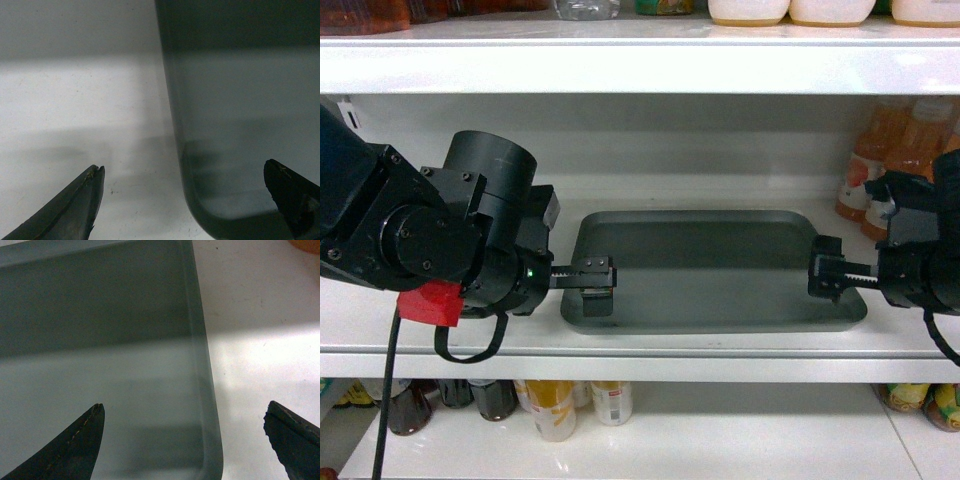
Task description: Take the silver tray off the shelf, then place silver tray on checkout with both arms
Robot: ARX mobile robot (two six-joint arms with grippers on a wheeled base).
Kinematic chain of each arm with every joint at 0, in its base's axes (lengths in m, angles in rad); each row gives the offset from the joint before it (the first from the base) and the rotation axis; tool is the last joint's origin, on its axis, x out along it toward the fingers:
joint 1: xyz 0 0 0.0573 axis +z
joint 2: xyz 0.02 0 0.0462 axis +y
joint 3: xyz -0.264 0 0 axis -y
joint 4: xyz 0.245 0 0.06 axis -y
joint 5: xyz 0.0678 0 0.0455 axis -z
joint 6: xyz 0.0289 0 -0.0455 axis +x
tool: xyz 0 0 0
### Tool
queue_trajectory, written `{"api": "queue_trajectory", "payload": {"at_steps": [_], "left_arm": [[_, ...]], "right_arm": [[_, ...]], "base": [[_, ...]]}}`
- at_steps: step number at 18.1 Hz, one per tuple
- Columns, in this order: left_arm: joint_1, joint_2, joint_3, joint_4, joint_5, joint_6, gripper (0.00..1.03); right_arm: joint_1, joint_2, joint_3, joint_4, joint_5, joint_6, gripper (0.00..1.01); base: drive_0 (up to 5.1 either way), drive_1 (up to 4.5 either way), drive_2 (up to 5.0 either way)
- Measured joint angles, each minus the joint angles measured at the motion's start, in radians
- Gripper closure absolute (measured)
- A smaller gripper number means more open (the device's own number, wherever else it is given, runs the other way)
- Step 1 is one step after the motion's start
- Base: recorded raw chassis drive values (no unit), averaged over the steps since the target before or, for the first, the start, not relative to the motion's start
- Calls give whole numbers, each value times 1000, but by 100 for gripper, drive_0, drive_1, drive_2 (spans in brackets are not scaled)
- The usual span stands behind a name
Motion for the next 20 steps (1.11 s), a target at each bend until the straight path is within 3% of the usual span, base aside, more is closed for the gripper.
{"api": "queue_trajectory", "payload": {"at_steps": [2,7,14,15,19,20], "left_arm": [[-6,28,46,-31,-13,0,5],[-12,72,86,-47,-56,-9,5],[-14,78,99,-69,-57,-30,5],[-15,78,103,-79,-56,-29,7],[-18,80,113,-130,-55,-28,35],[-19,80,115,-146,-53,-32,51]], "right_arm": [[6,57,87,-48,45,-40,3],[4,139,212,-124,110,-83,3],[-4,158,253,-190,114,-108,3],[-5,160,255,-195,111,-110,6],[-9,164,271,-231,71,-106,34],[-8,167,277,-244,57,-107,50]], "base": [[0,0,0],[0,0,0],[0,0,0],[0,0,0],[0,0,0],[0,0,0]]}}
